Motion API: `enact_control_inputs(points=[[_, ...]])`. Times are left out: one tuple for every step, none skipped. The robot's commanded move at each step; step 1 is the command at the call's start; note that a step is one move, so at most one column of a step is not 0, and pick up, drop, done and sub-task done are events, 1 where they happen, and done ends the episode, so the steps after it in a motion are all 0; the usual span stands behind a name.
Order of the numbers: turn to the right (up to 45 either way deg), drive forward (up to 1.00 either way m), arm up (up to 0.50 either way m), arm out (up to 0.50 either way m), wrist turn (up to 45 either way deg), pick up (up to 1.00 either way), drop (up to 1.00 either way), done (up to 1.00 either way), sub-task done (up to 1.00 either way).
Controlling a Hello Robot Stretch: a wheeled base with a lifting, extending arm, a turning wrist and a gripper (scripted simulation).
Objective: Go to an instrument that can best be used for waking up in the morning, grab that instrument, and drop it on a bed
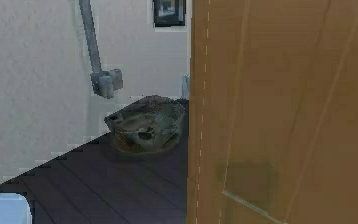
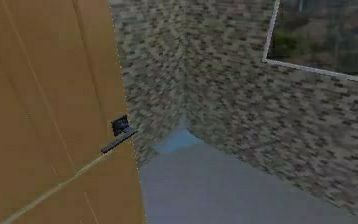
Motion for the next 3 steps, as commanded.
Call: enact_control_inputs(points=[[0.0, 0.20, 0.00, 0.00, 0.0, 0.00, 0.00, 0.00, 0.00], [-33.0, 0.00, 0.00, 0.00, 0.0, 0.00, 0.00, 0.00, 0.00], [0.0, 0.45, 0.00, 0.00, 0.0, 0.00, 0.00, 0.00, 0.00]])
